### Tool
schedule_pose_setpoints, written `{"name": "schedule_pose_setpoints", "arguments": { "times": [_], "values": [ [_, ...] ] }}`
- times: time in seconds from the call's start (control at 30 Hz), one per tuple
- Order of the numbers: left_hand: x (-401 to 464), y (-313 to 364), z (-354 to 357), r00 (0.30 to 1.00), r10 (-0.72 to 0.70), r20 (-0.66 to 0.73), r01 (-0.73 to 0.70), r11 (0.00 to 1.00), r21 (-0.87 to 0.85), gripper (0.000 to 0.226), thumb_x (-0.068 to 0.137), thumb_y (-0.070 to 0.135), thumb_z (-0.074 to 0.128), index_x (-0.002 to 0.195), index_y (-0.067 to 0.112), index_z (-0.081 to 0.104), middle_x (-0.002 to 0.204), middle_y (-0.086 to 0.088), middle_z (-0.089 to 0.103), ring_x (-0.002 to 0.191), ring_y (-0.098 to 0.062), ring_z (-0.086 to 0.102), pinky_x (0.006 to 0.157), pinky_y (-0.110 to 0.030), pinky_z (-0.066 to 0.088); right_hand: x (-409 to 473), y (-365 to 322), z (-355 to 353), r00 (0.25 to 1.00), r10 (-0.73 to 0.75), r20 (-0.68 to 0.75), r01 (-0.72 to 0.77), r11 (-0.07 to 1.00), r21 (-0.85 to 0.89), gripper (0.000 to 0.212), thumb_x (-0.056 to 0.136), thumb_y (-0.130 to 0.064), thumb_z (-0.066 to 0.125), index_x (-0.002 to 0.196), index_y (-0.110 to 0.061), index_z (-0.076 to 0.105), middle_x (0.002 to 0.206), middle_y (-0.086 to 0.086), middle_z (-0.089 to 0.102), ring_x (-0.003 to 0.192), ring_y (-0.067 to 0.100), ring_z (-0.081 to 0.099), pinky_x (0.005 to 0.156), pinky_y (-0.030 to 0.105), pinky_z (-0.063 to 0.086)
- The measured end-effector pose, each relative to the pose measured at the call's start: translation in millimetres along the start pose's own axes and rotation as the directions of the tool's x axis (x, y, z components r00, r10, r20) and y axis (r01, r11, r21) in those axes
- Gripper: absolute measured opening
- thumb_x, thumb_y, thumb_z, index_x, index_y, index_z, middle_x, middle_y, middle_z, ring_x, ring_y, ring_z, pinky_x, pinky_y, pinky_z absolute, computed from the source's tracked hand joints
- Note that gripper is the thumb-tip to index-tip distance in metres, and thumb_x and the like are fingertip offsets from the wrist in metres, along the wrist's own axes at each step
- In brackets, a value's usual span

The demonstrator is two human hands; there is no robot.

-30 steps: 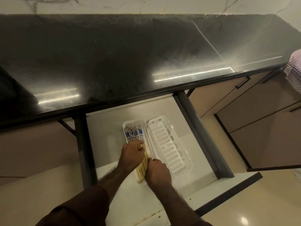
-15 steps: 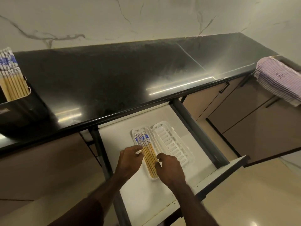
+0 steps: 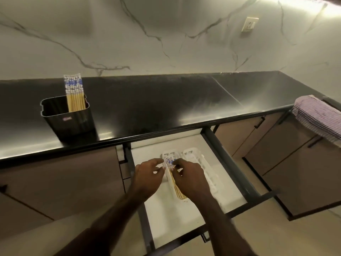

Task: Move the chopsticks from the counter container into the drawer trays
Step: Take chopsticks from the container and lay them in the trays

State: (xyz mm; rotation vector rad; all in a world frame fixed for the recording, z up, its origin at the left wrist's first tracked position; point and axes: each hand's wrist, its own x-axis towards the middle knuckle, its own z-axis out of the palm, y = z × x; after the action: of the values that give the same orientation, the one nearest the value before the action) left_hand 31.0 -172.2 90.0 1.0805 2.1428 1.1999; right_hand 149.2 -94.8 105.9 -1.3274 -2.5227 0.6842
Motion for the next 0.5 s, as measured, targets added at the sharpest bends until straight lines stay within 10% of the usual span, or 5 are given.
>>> {"name": "schedule_pose_setpoints", "arguments": {
  "times": [0.37, 0.5],
  "values": [
    [-41, 1, -94, 0.969, 0.042, -0.245, -0.044, 0.999, 0.000, 0.031, 0.087, 0.014, 0.066, 0.118, 0.016, 0.068, 0.111, 0.002, 0.072, 0.092, 0.002, 0.063, 0.077, 0.000, 0.043, -20, -98, -3, 0.969, -0.244, -0.043, 0.247, 0.964, 0.101, 0.027, 0.094, -0.034, 0.059, 0.116, -0.022, 0.067, 0.106, -0.006, 0.073, 0.085, 0.009, 0.067, 0.084, 0.026, 0.053],
    [-38, -13, -146, 0.944, 0.051, -0.325, -0.054, 0.999, 0.000, 0.031, 0.087, 0.017, 0.067, 0.117, 0.018, 0.069, 0.108, 0.004, 0.073, 0.095, 0.000, 0.065, 0.085, -0.017, 0.051, -8, -144, 9, 0.949, -0.304, -0.080, 0.312, 0.944, 0.108, 0.023, 0.093, -0.033, 0.060, 0.112, -0.023, 0.069, 0.100, -0.007, 0.074, 0.083, 0.007, 0.067, 0.077, 0.020, 0.049]
  ]
}}
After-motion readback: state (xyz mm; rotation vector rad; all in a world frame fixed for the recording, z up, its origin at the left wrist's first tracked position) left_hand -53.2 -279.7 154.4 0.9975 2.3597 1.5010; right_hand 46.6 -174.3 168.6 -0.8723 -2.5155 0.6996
